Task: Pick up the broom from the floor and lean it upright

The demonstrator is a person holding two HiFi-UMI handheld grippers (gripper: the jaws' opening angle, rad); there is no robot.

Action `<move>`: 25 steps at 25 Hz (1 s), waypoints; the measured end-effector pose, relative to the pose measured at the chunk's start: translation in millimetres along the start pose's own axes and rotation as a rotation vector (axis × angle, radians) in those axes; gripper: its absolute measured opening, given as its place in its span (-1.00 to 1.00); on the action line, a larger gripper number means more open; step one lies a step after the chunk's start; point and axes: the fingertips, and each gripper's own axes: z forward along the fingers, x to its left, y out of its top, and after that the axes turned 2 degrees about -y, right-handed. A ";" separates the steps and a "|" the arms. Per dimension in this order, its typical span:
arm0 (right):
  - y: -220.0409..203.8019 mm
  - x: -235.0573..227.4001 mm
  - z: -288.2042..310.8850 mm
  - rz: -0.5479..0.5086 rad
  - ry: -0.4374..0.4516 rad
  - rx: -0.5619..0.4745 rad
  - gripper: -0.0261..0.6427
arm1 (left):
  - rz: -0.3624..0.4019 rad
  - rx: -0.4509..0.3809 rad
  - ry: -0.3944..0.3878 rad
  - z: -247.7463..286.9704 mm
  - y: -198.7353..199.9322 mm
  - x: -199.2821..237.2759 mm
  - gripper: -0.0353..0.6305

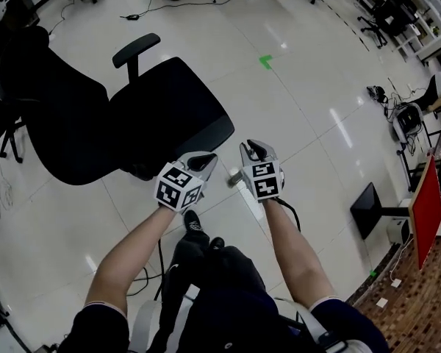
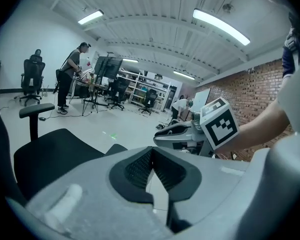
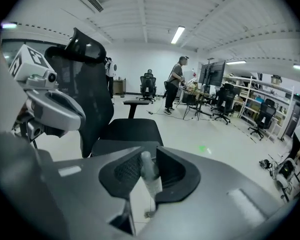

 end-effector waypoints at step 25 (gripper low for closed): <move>51.4 56.7 92.8 -0.170 0.298 0.035 -0.40 | -0.165 -0.052 0.242 -26.7 12.5 62.6 -0.89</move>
